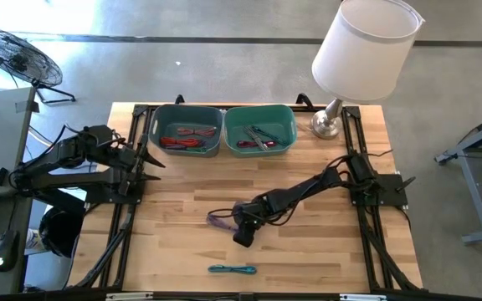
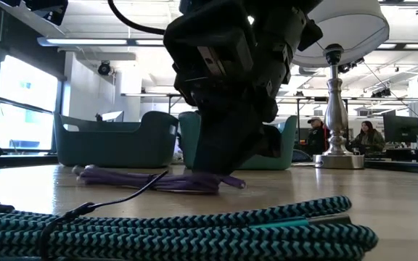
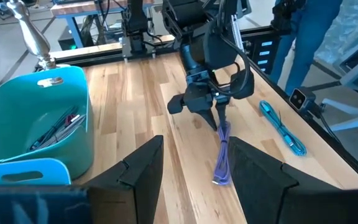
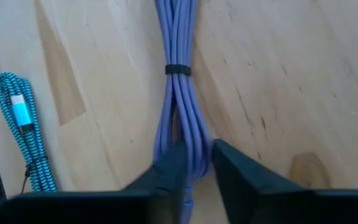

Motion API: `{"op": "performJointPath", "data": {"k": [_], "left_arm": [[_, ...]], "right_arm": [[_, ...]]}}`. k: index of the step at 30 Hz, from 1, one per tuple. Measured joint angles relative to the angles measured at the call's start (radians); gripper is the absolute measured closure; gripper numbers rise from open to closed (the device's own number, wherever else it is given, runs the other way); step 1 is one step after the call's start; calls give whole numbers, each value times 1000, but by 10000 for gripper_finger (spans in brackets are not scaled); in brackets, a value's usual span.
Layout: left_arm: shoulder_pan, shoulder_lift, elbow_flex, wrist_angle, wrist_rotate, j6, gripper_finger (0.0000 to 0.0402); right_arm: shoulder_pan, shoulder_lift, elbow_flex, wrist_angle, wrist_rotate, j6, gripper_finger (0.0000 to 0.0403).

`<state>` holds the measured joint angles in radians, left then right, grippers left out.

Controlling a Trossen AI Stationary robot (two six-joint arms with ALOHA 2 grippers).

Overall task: Pick & Place USB Port
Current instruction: Put the purple charger cable into the blue bin

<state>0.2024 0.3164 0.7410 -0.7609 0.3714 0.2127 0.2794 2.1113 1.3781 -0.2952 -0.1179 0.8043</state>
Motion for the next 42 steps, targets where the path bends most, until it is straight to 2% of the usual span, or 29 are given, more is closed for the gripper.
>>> {"op": "performJointPath", "data": {"k": [3,11,16,24,31,39,42], "left_arm": [[0,0,0,0,0,0,228],[0,0,0,-1,0,-15,228],[0,0,0,-1,1,-55,228],[0,0,0,23,1,-94,228],[0,0,0,198,49,-171,228],[0,7,1,419,45,-165,228],[0,12,1,442,45,-153,228]], "right_arm": [[0,1,0,0,-2,-20,387],[3,3,13,-20,44,-5,398],[4,11,82,-69,91,-54,400],[3,11,370,-395,234,-212,402],[17,8,688,-632,443,-364,402],[57,6,965,-668,599,-578,403],[74,-21,959,-582,638,-687,403]]}}
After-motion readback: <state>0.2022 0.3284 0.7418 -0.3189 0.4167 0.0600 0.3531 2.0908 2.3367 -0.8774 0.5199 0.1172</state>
